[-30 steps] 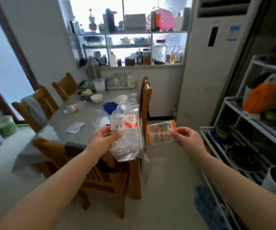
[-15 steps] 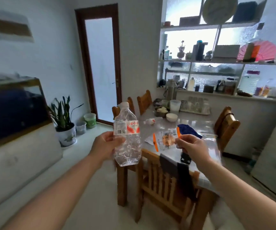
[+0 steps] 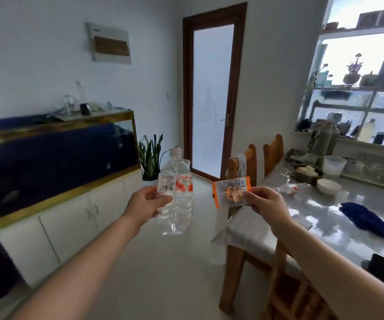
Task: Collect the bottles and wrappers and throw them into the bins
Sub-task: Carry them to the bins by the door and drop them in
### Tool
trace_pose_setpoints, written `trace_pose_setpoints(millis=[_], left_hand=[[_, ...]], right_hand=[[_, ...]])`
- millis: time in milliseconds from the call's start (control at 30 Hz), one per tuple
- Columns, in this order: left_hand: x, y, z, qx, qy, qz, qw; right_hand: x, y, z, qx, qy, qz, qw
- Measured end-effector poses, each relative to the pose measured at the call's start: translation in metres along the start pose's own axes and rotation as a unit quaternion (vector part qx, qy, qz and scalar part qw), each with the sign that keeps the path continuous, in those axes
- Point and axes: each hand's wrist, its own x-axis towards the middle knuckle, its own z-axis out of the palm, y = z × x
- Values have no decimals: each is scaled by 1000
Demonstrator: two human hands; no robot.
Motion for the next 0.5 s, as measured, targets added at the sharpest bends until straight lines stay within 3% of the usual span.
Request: trace_pose_setpoints(millis=[267, 500], left_hand=[[113, -23, -16, 3, 43, -13, 999], [263, -10, -1, 21, 46, -21, 999]], right_hand=[[130, 20, 64, -4, -25, -9, 1000], [292, 28, 97, -11, -63, -6, 998]])
